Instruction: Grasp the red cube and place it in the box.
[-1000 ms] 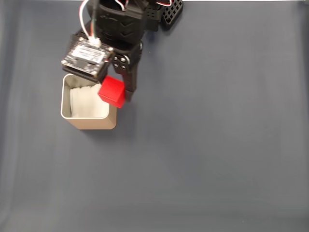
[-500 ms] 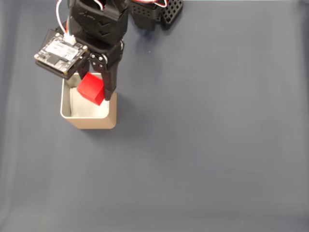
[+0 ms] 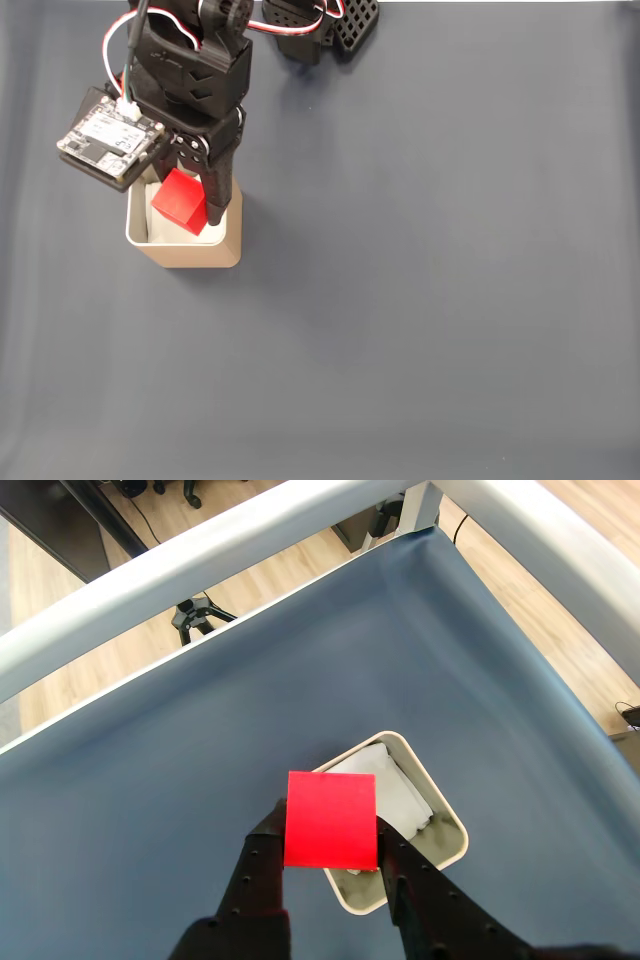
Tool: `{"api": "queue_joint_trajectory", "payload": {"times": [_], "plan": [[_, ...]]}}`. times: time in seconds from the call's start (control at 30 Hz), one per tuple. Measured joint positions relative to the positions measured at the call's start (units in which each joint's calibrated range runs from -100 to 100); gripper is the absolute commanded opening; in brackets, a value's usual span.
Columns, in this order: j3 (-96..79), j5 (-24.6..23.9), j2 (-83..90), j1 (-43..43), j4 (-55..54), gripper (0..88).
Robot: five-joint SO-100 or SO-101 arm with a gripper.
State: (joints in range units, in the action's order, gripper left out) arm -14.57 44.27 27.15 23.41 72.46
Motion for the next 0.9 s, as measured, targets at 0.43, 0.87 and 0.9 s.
{"api": "queue_joint_trajectory", "payload": {"times": [0.43, 0.87, 0.9], "plan": [[0.0, 0.4, -0.2, 2.1, -0.5, 4.0], [-0.1, 0.4, 0.0, 3.3, -0.5, 4.1], [-0.1, 0.4, 0.0, 3.5, -0.5, 4.1]]}}
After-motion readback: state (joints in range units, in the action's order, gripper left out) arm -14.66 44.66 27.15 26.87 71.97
